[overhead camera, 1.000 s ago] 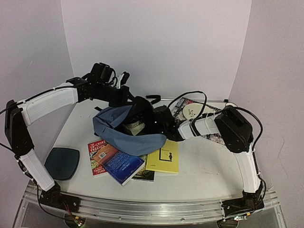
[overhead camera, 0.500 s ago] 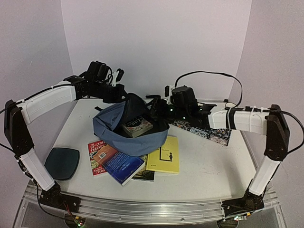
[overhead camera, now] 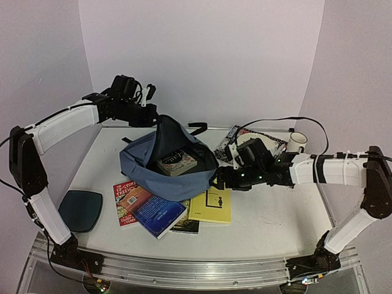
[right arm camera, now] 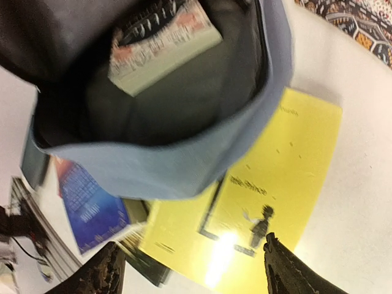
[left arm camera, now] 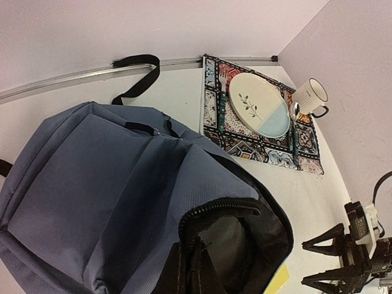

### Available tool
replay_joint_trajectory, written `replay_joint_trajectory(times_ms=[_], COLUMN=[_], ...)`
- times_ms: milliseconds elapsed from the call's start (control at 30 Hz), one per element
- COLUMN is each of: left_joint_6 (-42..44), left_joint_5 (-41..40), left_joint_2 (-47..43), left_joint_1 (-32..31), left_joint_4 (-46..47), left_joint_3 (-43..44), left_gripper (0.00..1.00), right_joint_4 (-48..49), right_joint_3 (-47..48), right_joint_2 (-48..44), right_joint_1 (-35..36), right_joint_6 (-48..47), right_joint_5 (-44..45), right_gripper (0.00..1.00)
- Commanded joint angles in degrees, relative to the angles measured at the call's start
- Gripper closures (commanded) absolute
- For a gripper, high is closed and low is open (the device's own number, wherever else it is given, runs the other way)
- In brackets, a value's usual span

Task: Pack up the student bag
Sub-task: Pick up the book from the center of the board.

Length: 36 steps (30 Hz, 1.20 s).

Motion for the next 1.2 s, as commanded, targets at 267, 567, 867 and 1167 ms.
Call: replay_joint_trajectory(times_ms=[267, 567, 867, 1167], left_joint_6=[1.88, 1.71, 1.71, 1.88], left_joint_5=[-0.44, -0.17, 0.01, 0.01], left_joint_2=[0.52, -0.19, -0.31, -0.13], left_joint_1=[3.65, 3.81, 3.82, 3.91], left_joint_4=[1.23, 0.80, 0.40, 0.05], left_joint_3=[1.49, 1.16, 1.09, 1.58], left_gripper=[1.00, 1.00, 1.00, 1.00], right_joint_4=[-9.92, -7.75, -8.91, -10.01], right_joint_3=[-2.58, -1.00, 4.47, 8.31], right_joint_2=[0.55, 6.99, 14.10, 20.83], right_joint_1=[10.88, 20.92, 25.57, 26.94], right_joint_6=[-28.65, -47.36, -54.27, -58.50], right_joint_5=[15.25, 33.49, 35.54, 39.74], right_gripper=[0.15, 0.17, 0.23, 0.27])
